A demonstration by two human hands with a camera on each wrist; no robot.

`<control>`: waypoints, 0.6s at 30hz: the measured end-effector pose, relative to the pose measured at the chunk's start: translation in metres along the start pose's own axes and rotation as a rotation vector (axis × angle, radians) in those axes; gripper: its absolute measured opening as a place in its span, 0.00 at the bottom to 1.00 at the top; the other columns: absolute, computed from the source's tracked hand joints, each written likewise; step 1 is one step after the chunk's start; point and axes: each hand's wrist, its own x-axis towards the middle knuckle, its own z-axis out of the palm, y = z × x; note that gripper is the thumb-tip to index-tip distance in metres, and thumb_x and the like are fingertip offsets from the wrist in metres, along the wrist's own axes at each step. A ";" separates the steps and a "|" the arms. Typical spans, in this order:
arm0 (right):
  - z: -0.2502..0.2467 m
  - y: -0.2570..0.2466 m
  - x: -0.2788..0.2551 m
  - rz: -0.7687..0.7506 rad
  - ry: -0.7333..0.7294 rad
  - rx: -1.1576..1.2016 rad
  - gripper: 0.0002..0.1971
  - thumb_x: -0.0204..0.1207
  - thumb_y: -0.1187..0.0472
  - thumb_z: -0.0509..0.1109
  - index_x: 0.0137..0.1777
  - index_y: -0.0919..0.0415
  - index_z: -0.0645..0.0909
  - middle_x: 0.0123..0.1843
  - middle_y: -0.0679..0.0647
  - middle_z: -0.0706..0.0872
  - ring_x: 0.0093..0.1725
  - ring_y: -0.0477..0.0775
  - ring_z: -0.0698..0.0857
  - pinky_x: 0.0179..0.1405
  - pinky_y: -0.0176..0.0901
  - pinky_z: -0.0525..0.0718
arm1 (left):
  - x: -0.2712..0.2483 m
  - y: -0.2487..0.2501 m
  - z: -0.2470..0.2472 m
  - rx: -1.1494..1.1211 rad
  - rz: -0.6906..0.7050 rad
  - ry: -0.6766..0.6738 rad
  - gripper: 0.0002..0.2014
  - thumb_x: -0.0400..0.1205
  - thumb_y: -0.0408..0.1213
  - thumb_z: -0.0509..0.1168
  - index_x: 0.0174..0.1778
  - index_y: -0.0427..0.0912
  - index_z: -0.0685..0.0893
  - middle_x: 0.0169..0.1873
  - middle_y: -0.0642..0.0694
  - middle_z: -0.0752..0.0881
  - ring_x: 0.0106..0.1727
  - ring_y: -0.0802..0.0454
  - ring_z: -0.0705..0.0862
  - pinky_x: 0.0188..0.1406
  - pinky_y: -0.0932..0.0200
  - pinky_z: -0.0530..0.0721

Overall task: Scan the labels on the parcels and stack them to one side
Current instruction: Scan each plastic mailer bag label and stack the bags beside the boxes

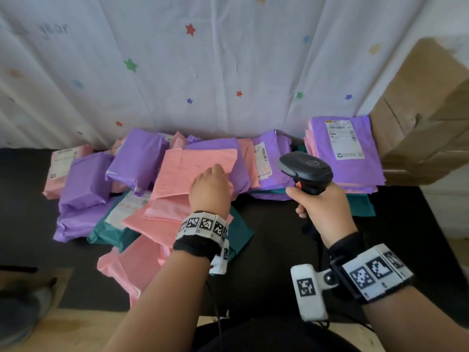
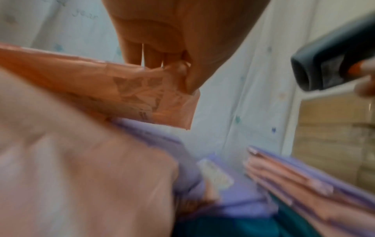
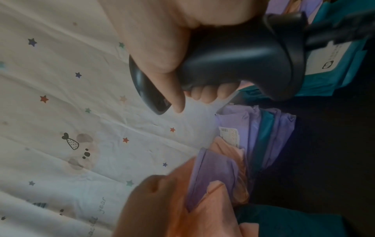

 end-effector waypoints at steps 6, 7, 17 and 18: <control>-0.002 -0.013 0.007 -0.050 0.057 0.064 0.05 0.72 0.64 0.78 0.45 0.62 0.85 0.26 0.49 0.86 0.23 0.44 0.83 0.26 0.39 0.84 | 0.015 0.037 -0.059 -0.481 0.045 0.342 0.08 0.86 0.32 0.58 0.55 0.32 0.77 0.33 0.47 0.78 0.37 0.44 0.76 0.35 0.57 0.67; -0.003 -0.015 0.009 -0.061 0.075 0.077 0.04 0.72 0.64 0.78 0.44 0.60 0.86 0.27 0.49 0.88 0.25 0.45 0.85 0.27 0.40 0.85 | 0.017 0.044 -0.067 -0.563 0.033 0.346 0.08 0.86 0.32 0.58 0.56 0.32 0.77 0.34 0.49 0.77 0.37 0.47 0.75 0.35 0.59 0.68; -0.023 -0.016 0.016 0.004 0.176 0.275 0.06 0.74 0.55 0.79 0.44 0.46 0.84 0.34 0.33 0.90 0.36 0.32 0.88 0.29 0.26 0.83 | 0.029 0.073 -0.063 -1.178 -0.390 0.205 0.13 0.84 0.36 0.60 0.59 0.31 0.78 0.35 0.50 0.79 0.39 0.55 0.81 0.40 0.67 0.79; -0.025 -0.016 0.016 0.019 0.172 0.304 0.06 0.74 0.56 0.79 0.45 0.46 0.84 0.35 0.33 0.90 0.37 0.33 0.89 0.28 0.26 0.83 | 0.028 0.075 -0.059 -1.242 -0.424 0.178 0.15 0.84 0.35 0.61 0.61 0.27 0.76 0.37 0.46 0.79 0.44 0.49 0.79 0.46 0.55 0.79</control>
